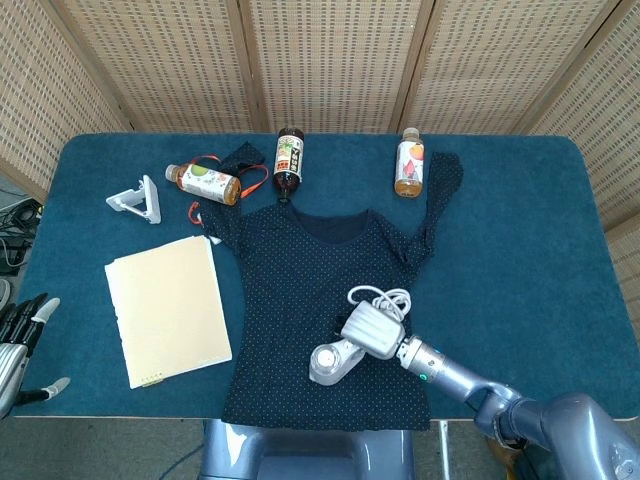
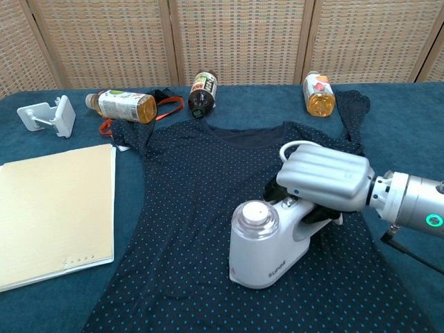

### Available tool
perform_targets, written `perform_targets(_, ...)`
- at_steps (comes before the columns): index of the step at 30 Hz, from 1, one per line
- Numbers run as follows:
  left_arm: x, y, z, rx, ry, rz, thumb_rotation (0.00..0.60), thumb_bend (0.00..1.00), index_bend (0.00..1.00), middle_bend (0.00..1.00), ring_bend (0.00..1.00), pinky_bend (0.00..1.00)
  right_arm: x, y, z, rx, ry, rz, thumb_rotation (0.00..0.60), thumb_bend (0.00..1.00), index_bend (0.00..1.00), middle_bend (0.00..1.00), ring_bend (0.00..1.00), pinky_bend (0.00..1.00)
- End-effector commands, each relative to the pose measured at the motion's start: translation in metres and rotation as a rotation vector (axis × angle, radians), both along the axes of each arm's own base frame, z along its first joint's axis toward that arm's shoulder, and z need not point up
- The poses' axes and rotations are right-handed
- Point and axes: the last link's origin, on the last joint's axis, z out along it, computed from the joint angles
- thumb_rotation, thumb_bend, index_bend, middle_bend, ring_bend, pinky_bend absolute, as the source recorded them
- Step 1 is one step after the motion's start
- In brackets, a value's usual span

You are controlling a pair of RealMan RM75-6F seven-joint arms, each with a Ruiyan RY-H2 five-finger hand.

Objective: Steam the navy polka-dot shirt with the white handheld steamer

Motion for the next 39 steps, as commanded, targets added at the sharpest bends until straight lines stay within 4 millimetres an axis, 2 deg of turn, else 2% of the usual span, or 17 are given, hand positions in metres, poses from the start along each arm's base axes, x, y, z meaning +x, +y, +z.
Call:
perform_targets(1, 0.000, 0.000, 0.000, 0.001, 0.000, 0.001, 0.600, 0.00, 0.00, 0.00, 0.00, 0.00, -0.010, -0.021, 0.005, -0.056, 0.003, -0.084, 0.600, 1.00, 0.76, 0.67, 0.78, 1.00)
perform_targets(10, 0.001, 0.001, -0.001, -0.003, -0.001, 0.002, 0.600, 0.00, 0.00, 0.00, 0.00, 0.00, -0.039, -0.066, 0.021, -0.201, 0.031, -0.263, 0.600, 1.00, 0.76, 0.67, 0.78, 1.00)
perform_targets(15, 0.001, 0.001, -0.002, -0.004, 0.000, 0.004, 0.600, 0.00, 0.00, 0.00, 0.00, 0.00, -0.051, -0.083, 0.029, -0.260, 0.032, -0.346, 0.600, 1.00, 0.76, 0.67, 0.78, 1.00)
perform_targets(23, 0.002, 0.002, -0.002, -0.004, -0.001, 0.003, 0.600, 0.00, 0.00, 0.00, 0.00, 0.00, -0.049, -0.103, 0.041, -0.329, -0.009, -0.399, 0.600, 1.00, 0.76, 0.67, 0.78, 1.00)
perform_targets(29, 0.000, 0.002, -0.001, -0.001, -0.002, 0.009, 0.600, 0.00, 0.00, 0.00, 0.00, 0.00, -0.046, -0.124, 0.071, -0.418, -0.076, -0.437, 0.600, 1.00, 0.76, 0.67, 0.78, 1.00)
perform_targets(31, 0.000, 0.002, -0.001, -0.003, -0.002, 0.007, 0.600, 0.00, 0.00, 0.00, 0.00, 0.00, -0.049, -0.137, 0.094, -0.476, -0.101, -0.471, 0.600, 1.00, 0.76, 0.67, 0.78, 1.00)
perform_targets(34, 0.001, 0.002, -0.001, -0.004, -0.003, 0.005, 0.600, 0.00, 0.00, 0.00, 0.00, 0.00, -0.061, -0.148, 0.117, -0.525, -0.111, -0.529, 0.600, 1.00, 0.76, 0.66, 0.78, 1.00)
perform_targets(39, 0.001, 0.002, -0.001, -0.006, -0.001, 0.002, 0.600, 0.00, 0.00, 0.00, 0.00, 0.00, -0.089, -0.150, 0.138, -0.580, -0.065, -0.608, 0.600, 1.00, 0.76, 0.66, 0.78, 1.00)
